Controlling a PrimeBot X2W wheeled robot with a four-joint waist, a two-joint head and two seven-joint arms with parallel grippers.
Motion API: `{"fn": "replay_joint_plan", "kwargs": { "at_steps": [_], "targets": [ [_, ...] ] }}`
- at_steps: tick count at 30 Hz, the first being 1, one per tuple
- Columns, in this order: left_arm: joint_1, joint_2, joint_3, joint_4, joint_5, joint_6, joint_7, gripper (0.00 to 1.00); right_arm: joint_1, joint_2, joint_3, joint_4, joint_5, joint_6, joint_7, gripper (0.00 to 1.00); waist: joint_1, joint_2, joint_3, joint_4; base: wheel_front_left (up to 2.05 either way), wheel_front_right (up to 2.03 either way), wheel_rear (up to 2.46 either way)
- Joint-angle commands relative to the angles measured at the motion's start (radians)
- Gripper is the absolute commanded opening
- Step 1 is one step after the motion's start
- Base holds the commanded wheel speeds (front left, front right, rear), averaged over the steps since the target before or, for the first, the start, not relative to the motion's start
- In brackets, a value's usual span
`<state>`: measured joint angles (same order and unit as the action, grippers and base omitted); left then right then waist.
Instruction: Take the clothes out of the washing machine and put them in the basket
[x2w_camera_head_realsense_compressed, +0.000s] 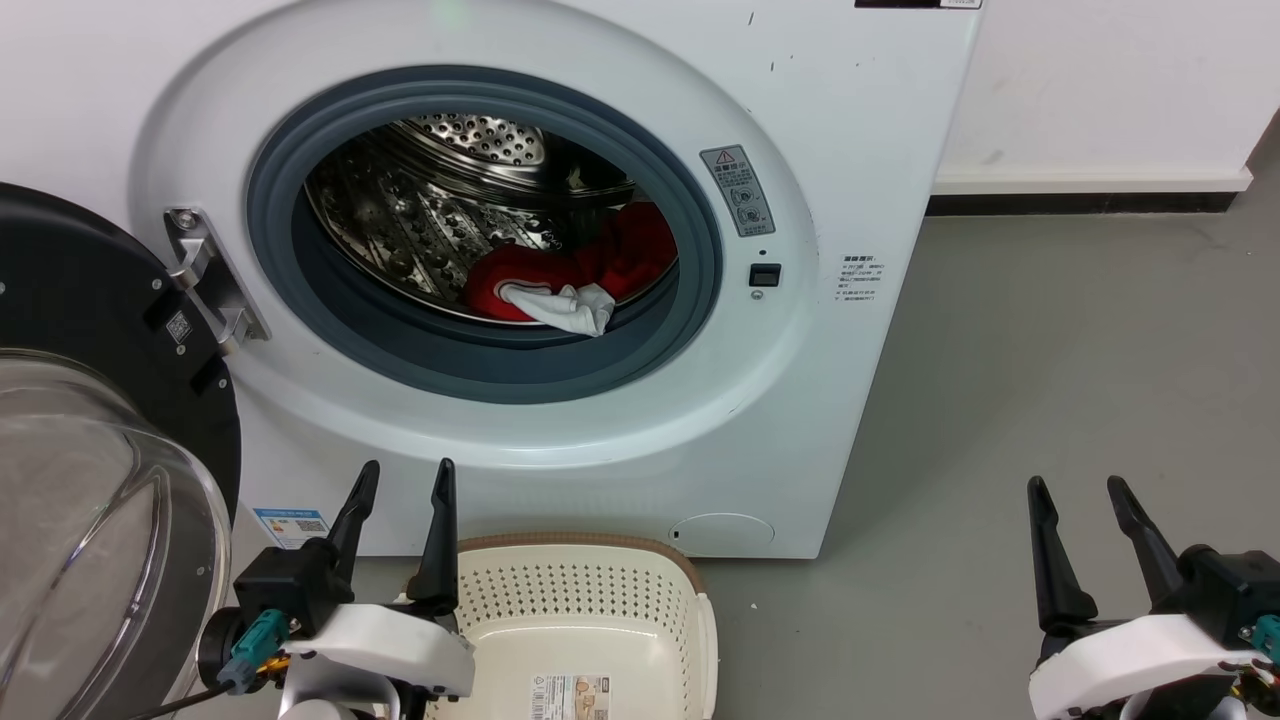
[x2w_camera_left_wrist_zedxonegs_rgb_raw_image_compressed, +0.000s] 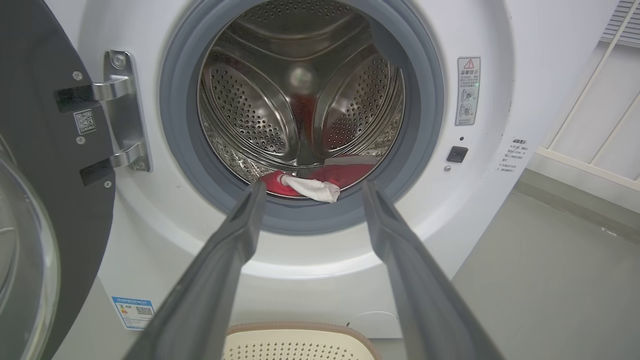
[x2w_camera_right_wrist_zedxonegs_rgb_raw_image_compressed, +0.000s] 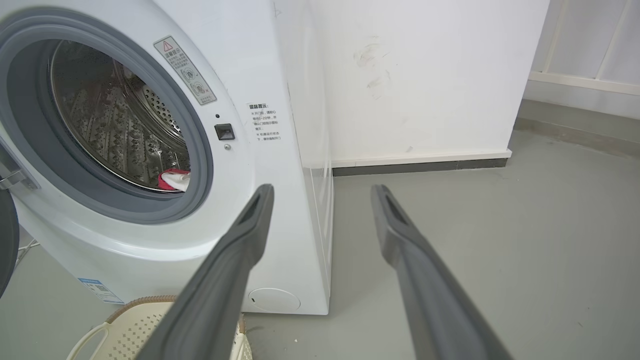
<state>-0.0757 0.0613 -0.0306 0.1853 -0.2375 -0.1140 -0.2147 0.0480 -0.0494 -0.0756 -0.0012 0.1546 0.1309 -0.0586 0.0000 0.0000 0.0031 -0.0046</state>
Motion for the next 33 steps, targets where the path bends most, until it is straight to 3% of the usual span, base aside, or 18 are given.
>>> {"fn": "replay_joint_plan", "kwargs": {
  "at_steps": [1, 25, 33],
  "targets": [
    [-0.001, 0.004, -0.003, -0.002, 0.019, 0.004, -0.007, 1.0, 0.008, -0.002, 0.0, -0.011, -0.017, 0.0, -0.008, 1.0, 0.0, 0.0, 0.001, 0.001, 0.0, 0.0, 0.0],
    [-0.004, 0.0, -0.004, 0.023, 0.177, 0.017, -0.052, 1.0, 0.017, -0.001, -0.001, -0.018, -0.175, 0.0, -0.042, 1.0, 0.0, 0.0, 0.0, 0.005, 0.0, 0.0, 0.0],
    [-0.009, -0.002, 0.007, 0.04, 0.166, 0.027, -0.051, 1.0, 0.014, -0.001, -0.005, -0.005, -0.153, 0.0, -0.048, 1.0, 0.0, 0.0, 0.0, 0.003, 0.0, 0.0, 0.0]
  ]
}}
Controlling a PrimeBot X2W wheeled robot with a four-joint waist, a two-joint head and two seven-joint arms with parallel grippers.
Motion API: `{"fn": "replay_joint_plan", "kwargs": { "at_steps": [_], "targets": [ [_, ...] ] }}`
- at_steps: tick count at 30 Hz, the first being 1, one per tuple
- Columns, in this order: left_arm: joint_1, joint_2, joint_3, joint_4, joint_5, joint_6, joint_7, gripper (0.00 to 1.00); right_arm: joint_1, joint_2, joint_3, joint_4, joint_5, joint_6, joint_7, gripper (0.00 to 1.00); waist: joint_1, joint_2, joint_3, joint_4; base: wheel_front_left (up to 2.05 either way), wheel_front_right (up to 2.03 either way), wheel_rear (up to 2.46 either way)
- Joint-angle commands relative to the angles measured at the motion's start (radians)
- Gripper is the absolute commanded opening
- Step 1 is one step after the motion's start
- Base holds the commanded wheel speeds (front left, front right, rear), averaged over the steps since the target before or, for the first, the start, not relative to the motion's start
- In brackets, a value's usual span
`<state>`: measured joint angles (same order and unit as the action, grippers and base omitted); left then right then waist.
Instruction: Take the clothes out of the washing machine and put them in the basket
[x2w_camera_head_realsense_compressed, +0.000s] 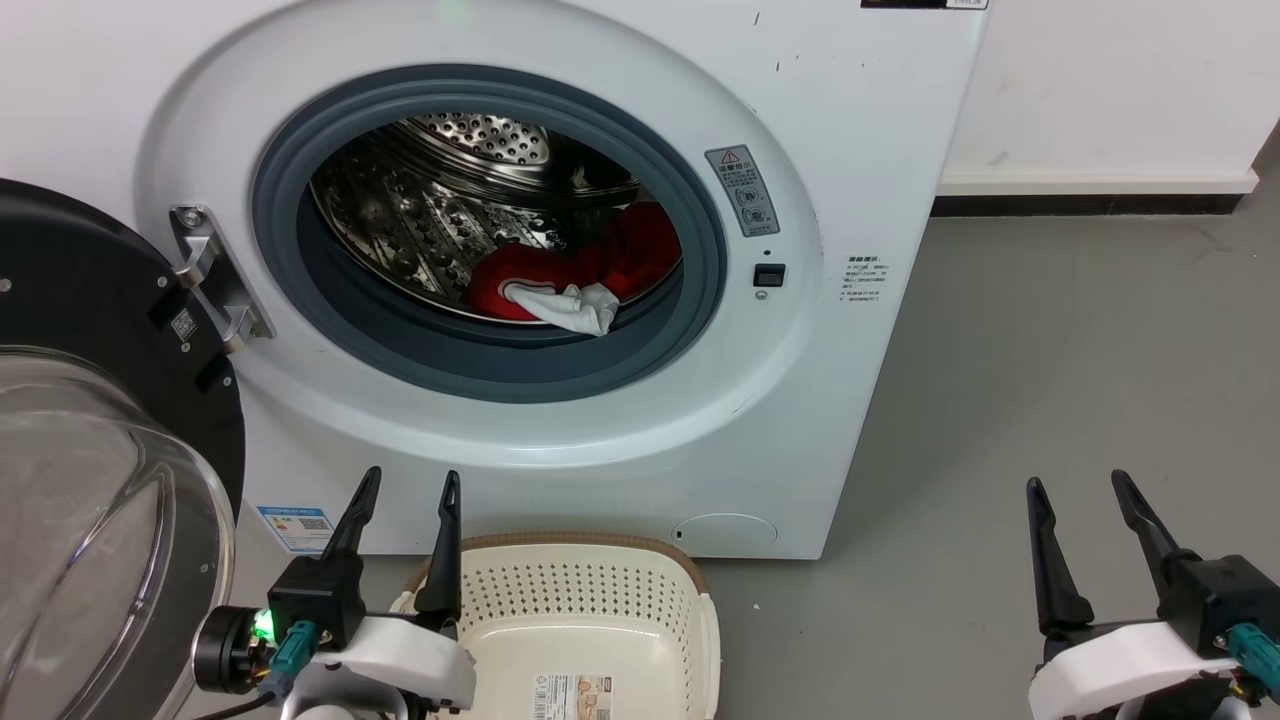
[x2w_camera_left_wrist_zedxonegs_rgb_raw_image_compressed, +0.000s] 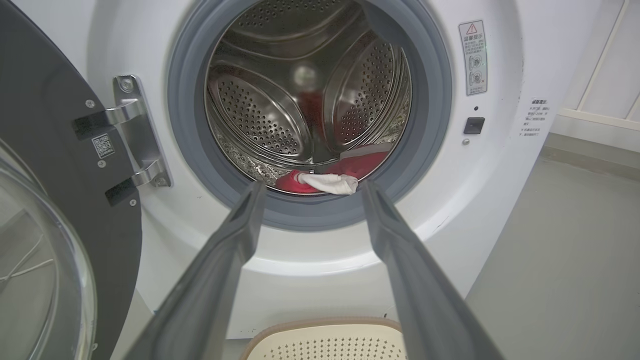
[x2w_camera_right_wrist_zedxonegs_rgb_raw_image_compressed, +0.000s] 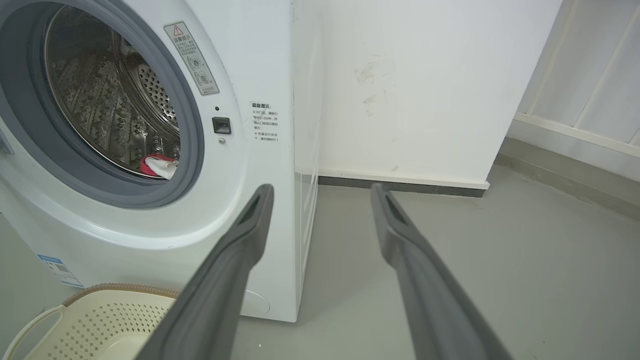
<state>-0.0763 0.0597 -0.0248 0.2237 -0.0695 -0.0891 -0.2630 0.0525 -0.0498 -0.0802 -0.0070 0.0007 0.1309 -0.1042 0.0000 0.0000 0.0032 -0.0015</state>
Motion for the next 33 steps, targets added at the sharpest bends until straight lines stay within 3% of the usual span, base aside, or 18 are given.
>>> {"fn": "replay_joint_plan", "kwargs": {
  "at_steps": [1, 21, 33],
  "targets": [
    [-0.01, -0.001, 0.002, 0.003, -0.002, 0.002, -0.003, 1.0, 0.009, -0.001, -0.001, 0.002, 0.004, 0.0, -0.003, 1.0, 0.0, 0.0, 0.0, 0.0, 0.0, 0.0, 0.0],
    [-0.042, 0.001, 0.019, 0.022, -0.001, 0.018, -0.003, 1.0, -0.029, -0.001, 0.01, 0.004, -0.002, 0.0, 0.0, 1.0, 0.0, 0.0, 0.039, -0.019, 0.0, 0.0, 0.0],
    [-0.31, 0.067, 0.054, 0.132, -0.033, 0.013, 0.058, 1.0, -0.119, -0.001, 0.036, -0.012, 0.021, 0.0, -0.024, 1.0, 0.0, 0.0, 0.204, -0.119, 0.0, 0.0, 0.0]
  ]
}}
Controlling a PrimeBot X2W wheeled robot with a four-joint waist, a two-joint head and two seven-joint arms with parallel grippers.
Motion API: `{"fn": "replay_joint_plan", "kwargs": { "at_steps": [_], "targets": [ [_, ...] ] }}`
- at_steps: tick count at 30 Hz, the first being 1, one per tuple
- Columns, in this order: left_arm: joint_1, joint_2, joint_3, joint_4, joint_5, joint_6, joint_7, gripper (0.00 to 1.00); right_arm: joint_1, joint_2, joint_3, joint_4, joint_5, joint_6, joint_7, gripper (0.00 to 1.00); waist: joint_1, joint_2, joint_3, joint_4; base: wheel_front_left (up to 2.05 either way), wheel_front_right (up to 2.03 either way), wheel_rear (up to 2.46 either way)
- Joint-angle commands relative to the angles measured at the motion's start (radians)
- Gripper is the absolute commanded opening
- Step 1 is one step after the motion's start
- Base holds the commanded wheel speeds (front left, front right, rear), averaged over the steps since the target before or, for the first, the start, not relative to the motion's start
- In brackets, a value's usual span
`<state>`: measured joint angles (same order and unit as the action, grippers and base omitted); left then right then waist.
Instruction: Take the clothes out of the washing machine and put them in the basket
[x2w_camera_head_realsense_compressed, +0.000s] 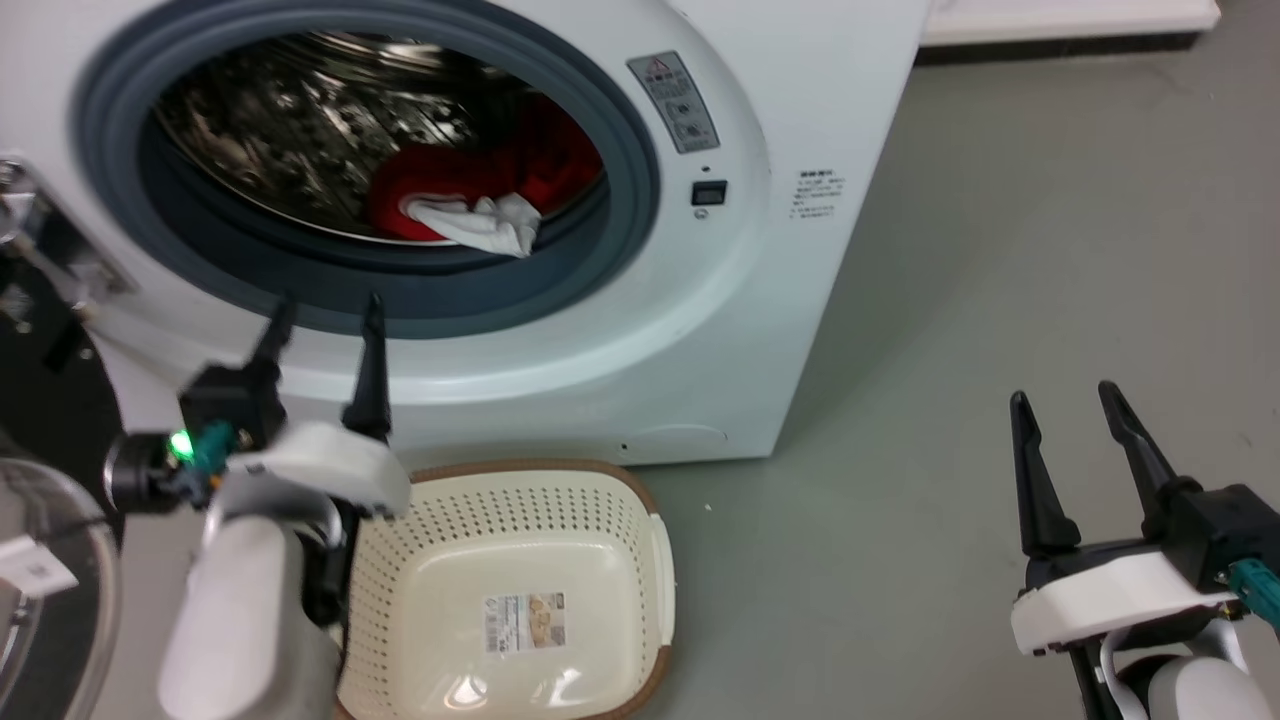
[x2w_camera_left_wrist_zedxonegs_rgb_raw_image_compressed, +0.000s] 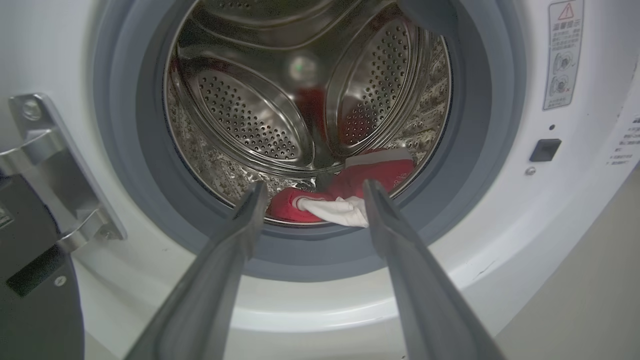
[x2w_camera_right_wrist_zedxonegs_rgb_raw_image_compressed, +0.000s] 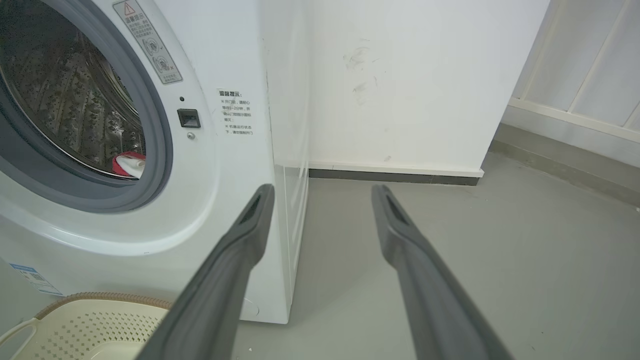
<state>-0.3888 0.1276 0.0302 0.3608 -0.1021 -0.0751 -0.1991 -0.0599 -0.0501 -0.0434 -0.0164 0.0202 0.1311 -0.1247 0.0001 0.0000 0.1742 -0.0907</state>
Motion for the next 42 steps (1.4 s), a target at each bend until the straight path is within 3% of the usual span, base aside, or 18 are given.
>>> {"fn": "replay_joint_plan", "kwargs": {
  "at_steps": [1, 14, 17, 27, 35, 38, 42],
  "targets": [
    [-0.028, 0.01, 0.004, 0.004, -0.006, -0.002, 0.004, 1.0, -0.017, 0.0, 0.001, -0.001, 0.007, -0.001, -0.009, 1.0, -0.0001, 0.0, 0.05, -0.04, 0.0, 0.0, 0.0],
    [-0.388, 0.169, 0.03, 0.128, -0.038, -0.029, 0.214, 1.0, -0.134, 0.0, 0.047, 0.064, 0.065, -0.001, -0.078, 1.0, -0.0001, 0.0, 0.256, -0.17, 0.0, 0.0, 0.0],
    [-0.47, 0.234, 0.035, 0.17, -0.041, -0.034, 0.295, 1.0, -0.167, 0.0, 0.064, 0.097, 0.091, -0.001, -0.101, 1.0, -0.0001, 0.0, 0.309, -0.214, 0.0, 0.0, 0.0],
    [-0.653, 0.378, 0.038, 0.23, -0.047, -0.042, 0.509, 1.0, -0.235, 0.001, 0.12, 0.171, 0.165, -0.001, -0.138, 1.0, -0.0001, 0.0, 0.425, -0.305, 0.0, 0.0, 0.0],
    [-0.772, 0.443, 0.005, 0.251, -0.058, -0.048, 0.739, 1.0, -0.259, 0.0, 0.146, 0.18, 0.203, -0.001, -0.14, 1.0, -0.0001, 0.0, 0.473, -0.346, 0.0, 0.0, 0.0],
    [-0.802, 0.467, -0.02, 0.26, -0.055, -0.047, 0.909, 1.0, -0.261, 0.0, 0.156, 0.171, 0.214, -0.001, -0.14, 1.0, -0.0001, 0.0, 0.485, -0.362, 0.0, 0.0, 0.0],
    [-0.793, 0.474, -0.038, 0.246, -0.051, -0.045, 0.992, 1.0, -0.26, 0.0, 0.158, 0.165, 0.22, -0.001, -0.14, 1.0, -0.0001, 0.0, 0.495, -0.37, 0.0, 0.0, 0.0]
  ]
}}
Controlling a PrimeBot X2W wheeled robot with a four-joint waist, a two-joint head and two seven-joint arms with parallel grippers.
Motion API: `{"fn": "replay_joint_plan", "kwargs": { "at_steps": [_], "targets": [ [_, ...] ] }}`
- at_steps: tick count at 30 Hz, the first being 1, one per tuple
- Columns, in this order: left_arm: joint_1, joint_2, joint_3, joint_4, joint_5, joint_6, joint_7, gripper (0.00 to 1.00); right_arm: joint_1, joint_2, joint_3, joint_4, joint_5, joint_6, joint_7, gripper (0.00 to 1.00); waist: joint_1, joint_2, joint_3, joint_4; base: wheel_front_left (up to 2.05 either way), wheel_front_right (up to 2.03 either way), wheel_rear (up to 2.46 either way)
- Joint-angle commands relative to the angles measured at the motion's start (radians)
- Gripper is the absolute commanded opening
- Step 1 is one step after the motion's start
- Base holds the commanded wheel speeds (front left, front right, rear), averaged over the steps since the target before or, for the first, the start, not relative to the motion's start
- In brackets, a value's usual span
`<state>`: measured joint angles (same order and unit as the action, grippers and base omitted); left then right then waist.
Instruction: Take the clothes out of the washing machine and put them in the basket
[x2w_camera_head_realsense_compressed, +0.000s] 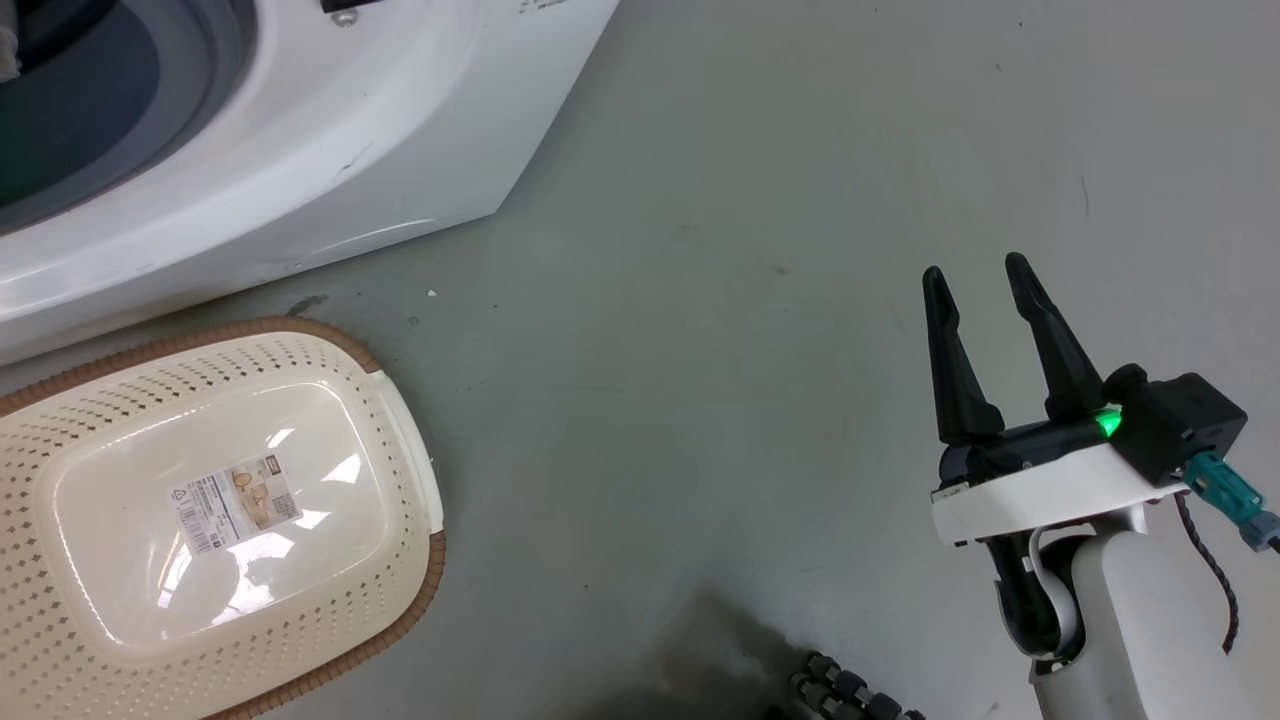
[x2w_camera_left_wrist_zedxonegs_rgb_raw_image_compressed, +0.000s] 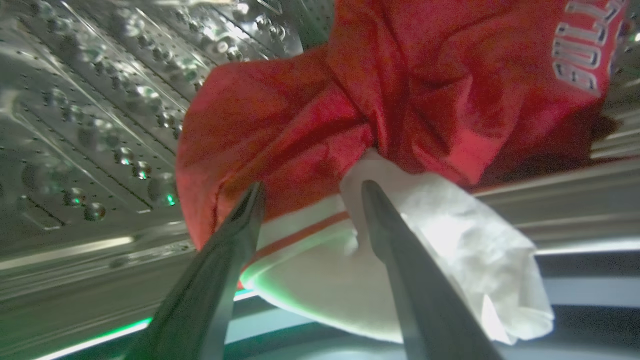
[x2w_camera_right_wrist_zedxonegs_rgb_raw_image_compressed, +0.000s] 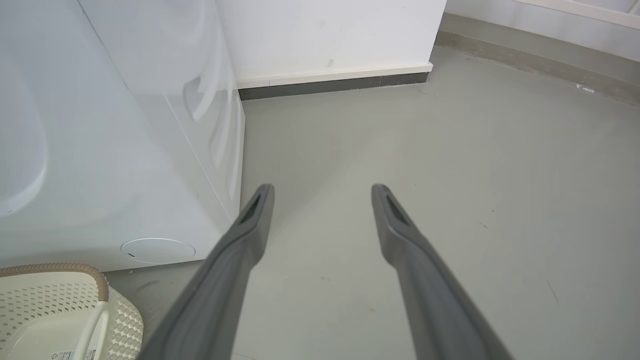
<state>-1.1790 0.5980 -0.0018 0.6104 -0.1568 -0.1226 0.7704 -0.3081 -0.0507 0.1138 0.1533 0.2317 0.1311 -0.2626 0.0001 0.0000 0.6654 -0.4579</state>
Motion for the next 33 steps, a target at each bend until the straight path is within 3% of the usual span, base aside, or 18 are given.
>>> {"fn": "replay_joint_plan", "kwargs": {
  "at_steps": [1, 7, 12, 13, 15, 22, 33],
  "targets": [
    [0.004, 0.003, -0.006, -0.004, 0.001, 0.009, 0.047, 1.0, -0.01, 0.001, -0.001, -0.005, 0.009, -0.001, -0.002, 1.0, -0.0001, 0.0, 0.006, -0.004, 0.0, 0.0, 0.0],
    [0.054, 0.0, 0.003, -0.014, -0.021, 0.037, 0.168, 1.0, -0.015, 0.001, 0.002, -0.004, 0.018, -0.001, -0.003, 1.0, -0.0001, 0.0, 0.014, -0.012, 0.0, 0.0, 0.0],
    [0.097, -0.003, 0.013, -0.049, -0.037, 0.054, 0.199, 1.0, -0.018, 0.001, 0.003, -0.005, 0.023, -0.001, -0.003, 1.0, -0.0001, 0.0, 0.016, -0.016, 0.0, 0.0, 0.0],
    [0.102, -0.004, 0.015, -0.058, -0.04, 0.058, 0.198, 0.72, -0.019, 0.001, 0.002, -0.006, 0.025, -0.001, -0.003, 1.0, -0.0001, 0.0, 0.017, -0.016, 0.0, 0.0, 0.0],
    [0.112, -0.006, 0.017, -0.074, -0.044, 0.061, 0.194, 0.0, -0.021, 0.001, 0.0, -0.006, 0.023, -0.001, -0.003, 1.0, -0.0001, 0.0, 0.016, -0.016, 0.0, 0.0, 0.0],
    [0.109, 0.009, 0.016, -0.129, -0.031, 0.076, 0.112, 0.0, -0.023, 0.001, -0.007, -0.003, 0.019, -0.001, -0.003, 1.0, -0.0001, 0.0, 0.012, -0.014, 0.0, 0.0, 0.0],
    [0.145, -0.019, 0.017, -0.109, -0.024, 0.093, -0.236, 0.0, -0.01, 0.001, -0.023, 0.009, -0.001, -0.001, -0.002, 1.0, -0.0001, 0.0, -0.054, 0.005, 0.0, 0.0, 0.0]
  ]
}}
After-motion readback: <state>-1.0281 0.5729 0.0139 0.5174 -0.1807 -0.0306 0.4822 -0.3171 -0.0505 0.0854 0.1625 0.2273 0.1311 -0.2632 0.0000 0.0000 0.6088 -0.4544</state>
